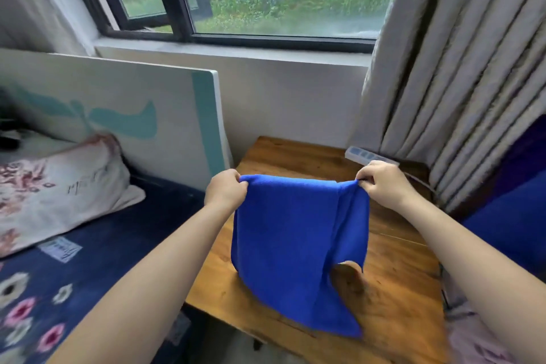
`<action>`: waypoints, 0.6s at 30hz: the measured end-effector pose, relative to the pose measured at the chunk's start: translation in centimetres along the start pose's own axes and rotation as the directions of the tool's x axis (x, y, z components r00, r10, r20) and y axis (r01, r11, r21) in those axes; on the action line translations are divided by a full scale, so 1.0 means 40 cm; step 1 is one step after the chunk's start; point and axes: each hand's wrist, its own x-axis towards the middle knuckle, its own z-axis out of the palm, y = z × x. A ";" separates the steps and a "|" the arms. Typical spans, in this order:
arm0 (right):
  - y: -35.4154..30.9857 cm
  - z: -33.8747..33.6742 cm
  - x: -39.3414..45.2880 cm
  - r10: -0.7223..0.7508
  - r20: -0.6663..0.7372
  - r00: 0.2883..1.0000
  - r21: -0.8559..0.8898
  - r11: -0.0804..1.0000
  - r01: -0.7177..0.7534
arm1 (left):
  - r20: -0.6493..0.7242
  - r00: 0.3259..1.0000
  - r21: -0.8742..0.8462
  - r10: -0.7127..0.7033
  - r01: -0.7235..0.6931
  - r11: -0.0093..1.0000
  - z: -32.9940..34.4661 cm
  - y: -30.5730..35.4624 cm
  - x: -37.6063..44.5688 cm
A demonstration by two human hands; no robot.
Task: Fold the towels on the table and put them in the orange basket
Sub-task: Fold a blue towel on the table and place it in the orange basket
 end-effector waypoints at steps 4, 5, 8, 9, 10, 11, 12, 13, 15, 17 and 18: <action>0.027 0.115 0.116 0.045 0.179 0.983 -0.007 0.999 -0.045 | 0.105 0.985 0.054 -0.134 0.129 0.990 0.059 -0.080 0.142; 0.031 0.149 0.146 0.056 0.224 0.973 -0.007 0.998 -0.056 | 0.135 0.977 0.089 -0.162 0.151 0.984 0.080 -0.095 0.173; 0.038 0.252 0.228 0.084 0.317 0.945 -0.021 0.996 -0.082 | 0.218 0.948 0.206 -0.231 0.187 0.961 0.144 -0.135 0.249; 0.038 0.286 0.250 0.090 0.338 0.937 -0.023 0.996 -0.087 | 0.239 0.938 0.226 -0.253 0.200 0.953 0.162 -0.146 0.269; 0.038 0.328 0.278 0.100 0.353 0.930 -0.023 0.995 -0.098 | 0.255 0.929 0.242 -0.269 0.208 0.948 0.184 -0.163 0.296; 0.034 0.352 0.289 0.106 0.344 0.933 -0.014 0.994 -0.108 | 0.262 0.925 0.248 -0.274 0.210 0.946 0.195 -0.171 0.307; 0.031 0.384 0.304 0.119 0.333 0.936 0.002 0.992 -0.127 | 0.273 0.918 0.253 -0.289 0.221 0.942 0.210 -0.184 0.321; 0.030 0.412 0.320 0.137 0.308 0.942 0.021 0.988 -0.151 | 0.284 0.909 0.248 -0.306 0.239 0.939 0.223 -0.194 0.335; 0.025 0.467 0.348 0.190 0.268 0.944 0.064 0.975 -0.215 | 0.308 0.882 0.212 -0.356 0.302 0.930 0.250 -0.223 0.362; 0.024 0.512 0.366 0.244 0.237 0.940 0.158 0.945 -0.285 | 0.320 0.857 0.122 -0.405 0.386 0.914 0.273 -0.252 0.383; 0.024 0.524 0.363 0.271 0.229 0.935 0.206 0.925 -0.318 | 0.321 0.849 0.068 -0.419 0.421 0.905 0.281 -0.264 0.385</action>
